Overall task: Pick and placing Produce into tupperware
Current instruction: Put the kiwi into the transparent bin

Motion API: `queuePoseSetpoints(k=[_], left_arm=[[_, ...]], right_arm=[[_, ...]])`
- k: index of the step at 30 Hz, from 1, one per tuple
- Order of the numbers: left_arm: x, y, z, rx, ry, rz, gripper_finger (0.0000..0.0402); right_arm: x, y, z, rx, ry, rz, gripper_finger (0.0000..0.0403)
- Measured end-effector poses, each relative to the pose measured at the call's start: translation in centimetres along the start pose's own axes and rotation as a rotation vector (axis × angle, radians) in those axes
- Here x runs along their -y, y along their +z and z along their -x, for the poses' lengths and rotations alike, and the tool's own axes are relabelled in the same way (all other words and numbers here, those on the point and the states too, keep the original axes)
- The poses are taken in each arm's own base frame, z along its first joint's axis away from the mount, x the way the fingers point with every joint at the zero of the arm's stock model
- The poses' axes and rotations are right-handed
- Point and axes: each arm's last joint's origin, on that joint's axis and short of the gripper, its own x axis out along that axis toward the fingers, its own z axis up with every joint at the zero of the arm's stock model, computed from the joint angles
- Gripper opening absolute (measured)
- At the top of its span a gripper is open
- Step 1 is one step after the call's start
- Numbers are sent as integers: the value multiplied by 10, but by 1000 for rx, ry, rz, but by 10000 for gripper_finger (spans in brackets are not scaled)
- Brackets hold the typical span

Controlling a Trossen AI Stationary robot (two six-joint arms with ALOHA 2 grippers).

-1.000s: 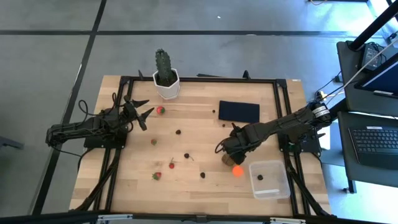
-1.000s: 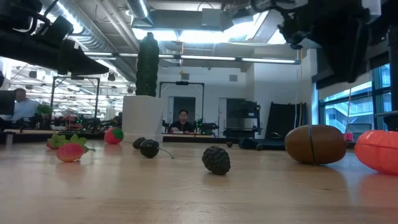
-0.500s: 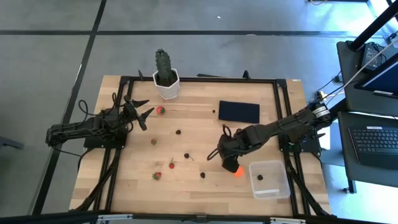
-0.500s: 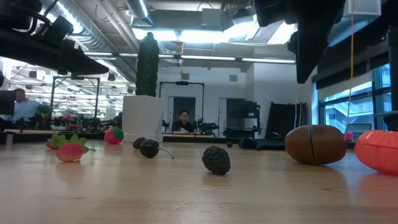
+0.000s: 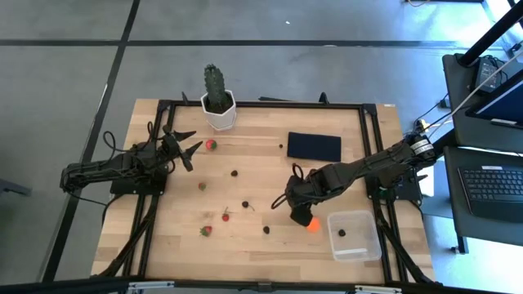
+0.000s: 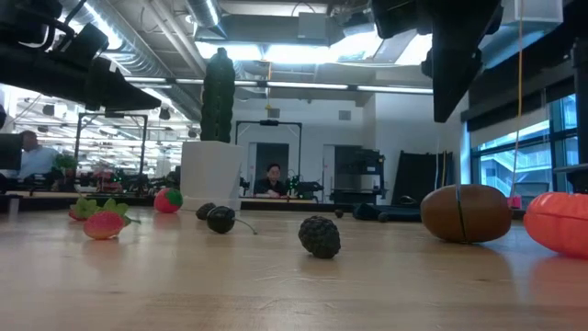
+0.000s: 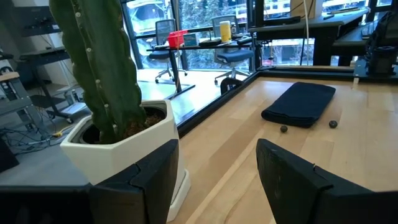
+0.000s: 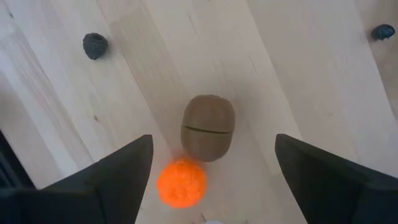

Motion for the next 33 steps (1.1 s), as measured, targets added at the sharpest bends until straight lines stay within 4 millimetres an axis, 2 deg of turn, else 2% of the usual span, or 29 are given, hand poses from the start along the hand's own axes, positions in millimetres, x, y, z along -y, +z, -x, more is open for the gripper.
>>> queuePoseSetpoints(k=[33], left_arm=[[0, 0, 0, 0, 0, -1, 208]], right_arm=[[4, 4, 0, 7, -9, -25, 338]])
